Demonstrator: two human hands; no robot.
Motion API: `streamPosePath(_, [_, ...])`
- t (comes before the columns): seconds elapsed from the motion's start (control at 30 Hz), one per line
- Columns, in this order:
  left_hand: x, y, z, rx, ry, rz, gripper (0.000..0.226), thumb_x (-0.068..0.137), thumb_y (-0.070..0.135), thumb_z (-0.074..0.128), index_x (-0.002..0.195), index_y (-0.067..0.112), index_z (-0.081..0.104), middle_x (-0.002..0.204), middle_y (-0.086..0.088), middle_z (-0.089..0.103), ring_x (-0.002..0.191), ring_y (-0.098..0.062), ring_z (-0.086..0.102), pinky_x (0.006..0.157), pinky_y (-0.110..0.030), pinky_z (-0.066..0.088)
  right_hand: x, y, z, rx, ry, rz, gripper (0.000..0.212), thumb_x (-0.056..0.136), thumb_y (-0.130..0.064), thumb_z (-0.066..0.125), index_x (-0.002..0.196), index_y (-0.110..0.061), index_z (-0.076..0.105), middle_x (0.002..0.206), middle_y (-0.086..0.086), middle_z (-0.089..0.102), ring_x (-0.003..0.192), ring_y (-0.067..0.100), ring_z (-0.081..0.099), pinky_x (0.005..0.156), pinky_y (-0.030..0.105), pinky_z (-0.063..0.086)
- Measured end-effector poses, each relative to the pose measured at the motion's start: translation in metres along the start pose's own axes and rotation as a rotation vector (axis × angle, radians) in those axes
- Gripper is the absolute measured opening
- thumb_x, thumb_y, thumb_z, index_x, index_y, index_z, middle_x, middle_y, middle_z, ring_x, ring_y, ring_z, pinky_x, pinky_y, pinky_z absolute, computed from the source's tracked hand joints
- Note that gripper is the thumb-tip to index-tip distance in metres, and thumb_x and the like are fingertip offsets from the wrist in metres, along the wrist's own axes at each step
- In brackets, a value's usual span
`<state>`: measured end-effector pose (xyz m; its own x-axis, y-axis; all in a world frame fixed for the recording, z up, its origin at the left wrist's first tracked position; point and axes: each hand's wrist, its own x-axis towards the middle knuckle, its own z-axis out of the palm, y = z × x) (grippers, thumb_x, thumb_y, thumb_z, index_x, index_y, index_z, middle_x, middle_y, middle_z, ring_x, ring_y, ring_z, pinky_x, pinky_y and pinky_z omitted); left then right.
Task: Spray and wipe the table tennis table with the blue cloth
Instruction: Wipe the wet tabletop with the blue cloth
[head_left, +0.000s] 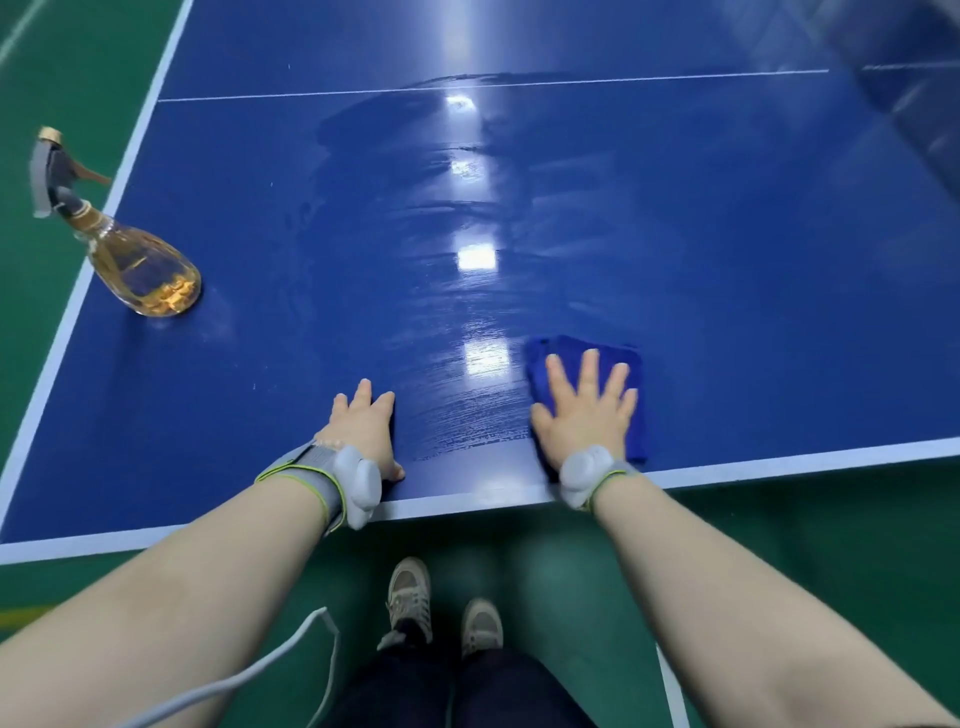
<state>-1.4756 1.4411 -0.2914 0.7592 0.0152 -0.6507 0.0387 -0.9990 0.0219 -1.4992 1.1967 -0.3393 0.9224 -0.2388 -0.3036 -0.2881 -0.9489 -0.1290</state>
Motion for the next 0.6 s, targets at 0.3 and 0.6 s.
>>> streamPosePath(0.3, [-0.006,0.019,0.002,0.026,0.009,-0.038,0.093,0.072,0.036,0.078,0.145,0.027,0.021,0.159,0.001,-0.003,0.144,-0.034,0.006,0.100,-0.054,0.040,-0.022,-0.005,0.006,-0.090,-0.063,-0.404,0.069,0.092,-0.055,0.044,0.151,-0.050,0.010,0.164,-0.007,-0.007,0.148,0.035,-0.016,0.117,0.055,-0.011])
streamPosePath(0.6, [-0.010,-0.013,0.004,0.039,-0.008,-0.140,0.085,0.072,0.030,0.076,0.140,0.027,0.025,0.158,0.003,-0.002,0.141,-0.036,0.012,0.093,-0.051,0.045,0.015,0.113,-0.016,0.003,0.030,0.187,0.067,0.096,-0.056,0.038,0.154,-0.044,0.008,0.165,-0.003,-0.006,0.149,0.037,-0.010,0.119,0.057,-0.001])
